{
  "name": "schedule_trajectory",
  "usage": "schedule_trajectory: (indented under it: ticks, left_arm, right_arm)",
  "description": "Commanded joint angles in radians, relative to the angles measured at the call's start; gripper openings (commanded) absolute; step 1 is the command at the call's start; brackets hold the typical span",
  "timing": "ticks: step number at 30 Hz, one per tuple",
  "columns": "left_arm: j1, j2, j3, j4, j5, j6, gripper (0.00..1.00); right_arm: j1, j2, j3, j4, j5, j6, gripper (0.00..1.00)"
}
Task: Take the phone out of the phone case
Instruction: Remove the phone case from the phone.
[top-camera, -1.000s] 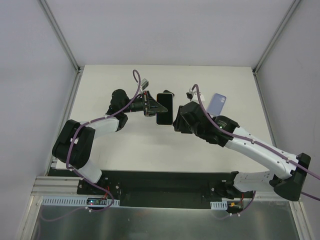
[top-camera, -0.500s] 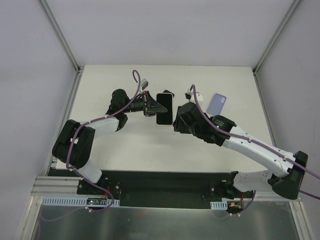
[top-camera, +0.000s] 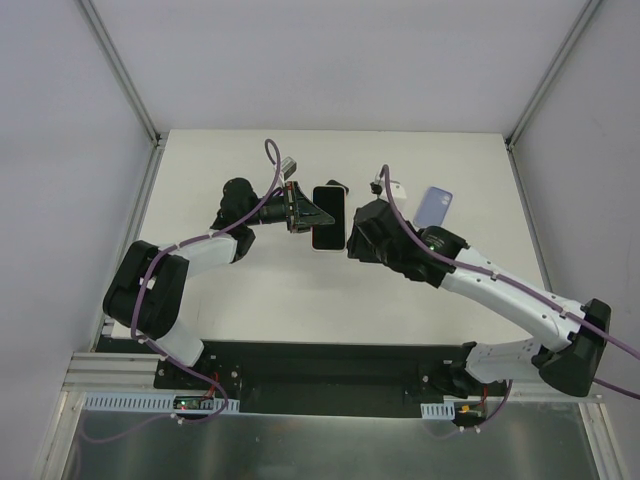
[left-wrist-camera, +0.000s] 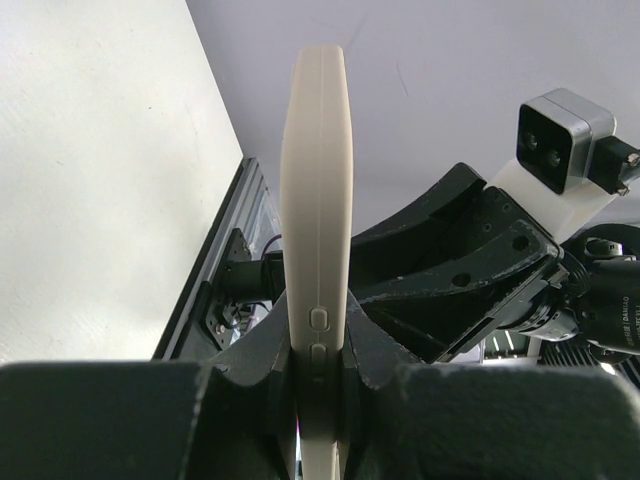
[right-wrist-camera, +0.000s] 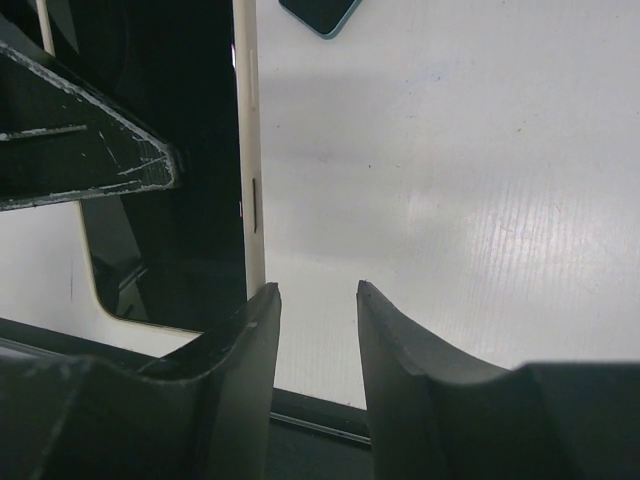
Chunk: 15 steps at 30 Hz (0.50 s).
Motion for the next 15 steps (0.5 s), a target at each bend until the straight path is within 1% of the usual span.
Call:
schedule_trajectory:
  ticks: [1,7,15]
  left_arm:
    - [0.000,-0.044,0.033,0.074,0.023,0.014,0.00]
    - [0.000,-0.036,0.035,0.075,0.021,0.014,0.00]
    - [0.000,-0.036,0.033,0.077,0.018,0.015,0.00]
  right_arm:
    - [0.001,-0.059,0.035,0.041,-0.001,-0.010,0.39]
    - [0.004,-0.081,0.038,0.039,0.007,-0.017,0.39]
    - [0.006,-0.049,0.035,0.039,-0.015,-0.017,0.39]
